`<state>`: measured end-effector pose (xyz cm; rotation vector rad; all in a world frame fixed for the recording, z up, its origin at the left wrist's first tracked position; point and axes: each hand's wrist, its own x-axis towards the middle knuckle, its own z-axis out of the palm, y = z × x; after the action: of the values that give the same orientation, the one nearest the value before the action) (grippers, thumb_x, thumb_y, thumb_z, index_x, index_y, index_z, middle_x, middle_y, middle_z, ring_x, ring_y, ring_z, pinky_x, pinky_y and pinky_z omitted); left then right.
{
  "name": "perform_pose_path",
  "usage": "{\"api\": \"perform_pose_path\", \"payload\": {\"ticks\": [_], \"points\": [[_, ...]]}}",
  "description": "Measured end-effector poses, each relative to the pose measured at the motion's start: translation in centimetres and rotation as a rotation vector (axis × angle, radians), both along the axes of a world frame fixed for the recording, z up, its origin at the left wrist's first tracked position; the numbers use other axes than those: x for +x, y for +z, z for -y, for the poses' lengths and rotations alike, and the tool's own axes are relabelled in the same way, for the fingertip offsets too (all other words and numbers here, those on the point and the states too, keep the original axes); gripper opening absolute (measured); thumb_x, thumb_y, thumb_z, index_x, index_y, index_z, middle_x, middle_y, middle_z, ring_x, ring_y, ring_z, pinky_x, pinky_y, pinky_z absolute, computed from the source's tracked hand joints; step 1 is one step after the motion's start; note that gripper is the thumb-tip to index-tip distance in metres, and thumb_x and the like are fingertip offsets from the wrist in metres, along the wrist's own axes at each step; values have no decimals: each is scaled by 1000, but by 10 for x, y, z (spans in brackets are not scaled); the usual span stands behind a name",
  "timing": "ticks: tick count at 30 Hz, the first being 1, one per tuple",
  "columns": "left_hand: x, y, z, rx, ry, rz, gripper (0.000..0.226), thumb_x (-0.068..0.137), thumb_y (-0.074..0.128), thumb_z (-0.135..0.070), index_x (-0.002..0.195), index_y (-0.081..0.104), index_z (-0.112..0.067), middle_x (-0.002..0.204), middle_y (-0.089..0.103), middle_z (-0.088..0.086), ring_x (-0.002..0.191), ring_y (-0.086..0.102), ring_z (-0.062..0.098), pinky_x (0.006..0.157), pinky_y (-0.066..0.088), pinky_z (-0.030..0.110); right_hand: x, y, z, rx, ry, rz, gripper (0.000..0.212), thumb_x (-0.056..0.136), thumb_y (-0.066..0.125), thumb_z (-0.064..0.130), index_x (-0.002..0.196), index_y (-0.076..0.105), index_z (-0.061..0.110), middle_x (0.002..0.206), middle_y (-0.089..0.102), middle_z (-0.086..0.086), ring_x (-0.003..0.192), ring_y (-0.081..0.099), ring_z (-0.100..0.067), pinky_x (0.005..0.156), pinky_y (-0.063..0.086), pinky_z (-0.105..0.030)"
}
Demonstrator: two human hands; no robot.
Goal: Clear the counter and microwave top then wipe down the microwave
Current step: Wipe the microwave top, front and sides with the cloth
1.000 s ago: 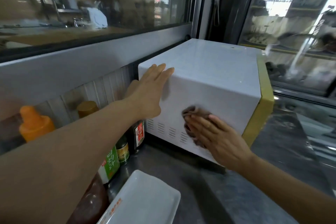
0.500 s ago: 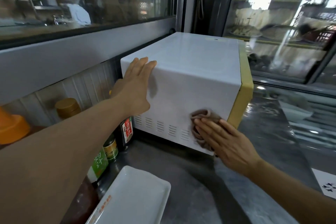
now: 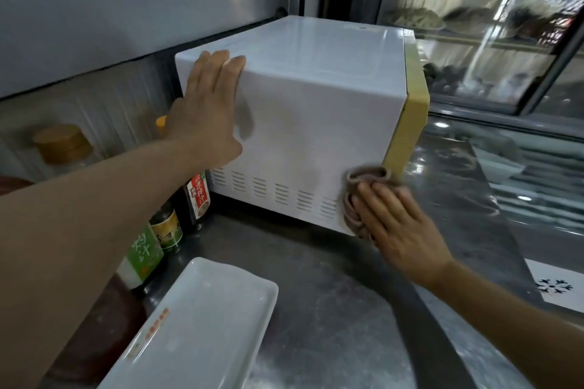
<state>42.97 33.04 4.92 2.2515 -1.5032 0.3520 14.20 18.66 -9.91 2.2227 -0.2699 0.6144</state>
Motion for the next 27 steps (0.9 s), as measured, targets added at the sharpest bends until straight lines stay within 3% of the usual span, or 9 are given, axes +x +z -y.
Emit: {"api": "perform_pose_path", "payload": {"ticks": [2, 4, 8, 12, 17, 20, 25, 27], "points": [[1, 1, 0, 15, 2, 2, 117, 62, 82, -10, 148, 3, -22, 158, -2, 0, 146, -7, 22, 104, 36, 57, -10, -15, -4, -14, -30, -138, 72, 85, 30, 19, 150, 1, 5, 159, -10, -11, 147, -8, -26, 119, -6, -41], [1, 4, -2, 42, 1, 4, 118, 63, 82, -13, 149, 2, -22, 158, -3, 0, 146, -8, 22, 106, 34, 58, -15, -8, -8, -27, -38, -153, 70, 86, 26, 18, 150, 1, 6, 159, -9, -10, 147, -9, -24, 119, -8, -39], [3, 7, -4, 65, -4, 12, 116, 64, 81, -12, 149, 2, -25, 158, -3, -2, 146, -8, 20, 108, 30, 58, 7, 49, -15, 55, -26, 169, 50, 101, 15, 19, 148, 18, 4, 159, -10, -8, 147, -7, -23, 120, -2, -40], [5, 9, -5, 54, -30, 39, 113, 63, 79, -5, 148, 7, -25, 157, 4, 1, 146, -1, 25, 108, 29, 60, 35, 50, -11, 44, -38, 318, 61, 94, 44, 19, 147, 20, 1, 158, -12, -13, 146, -9, -30, 119, -2, -44], [6, 17, -9, 79, -36, 67, 110, 63, 75, -1, 148, 11, -25, 156, 9, 1, 143, 6, 27, 102, 36, 58, 58, 7, -18, 24, -49, 172, 62, 93, 28, 18, 149, 6, 2, 157, -13, -17, 146, -11, -31, 119, -8, -43], [9, 22, -11, 150, -60, 100, 108, 65, 71, 0, 149, 8, -24, 156, 7, 2, 141, 7, 28, 101, 37, 57, 102, 6, -30, 9, -30, 60, 52, 99, 6, 16, 150, 9, 5, 157, -9, -14, 146, -11, -30, 118, -13, -41], [11, 28, -14, 191, -69, 107, 105, 65, 66, 3, 149, 9, -25, 155, 7, 2, 140, 8, 28, 102, 35, 57, 161, 4, -44, -189, -70, -176, 60, 99, 24, 32, 150, -4, 15, 152, -20, -13, 136, -28, -34, 106, -33, -47], [11, 29, -14, 198, -67, 96, 105, 65, 64, 3, 149, 9, -26, 155, 8, 1, 140, 8, 28, 103, 34, 57, 144, 9, -38, -181, -44, -159, 56, 96, 20, 23, 150, 7, 17, 154, -12, -9, 142, -17, -28, 110, -28, -44]]}}
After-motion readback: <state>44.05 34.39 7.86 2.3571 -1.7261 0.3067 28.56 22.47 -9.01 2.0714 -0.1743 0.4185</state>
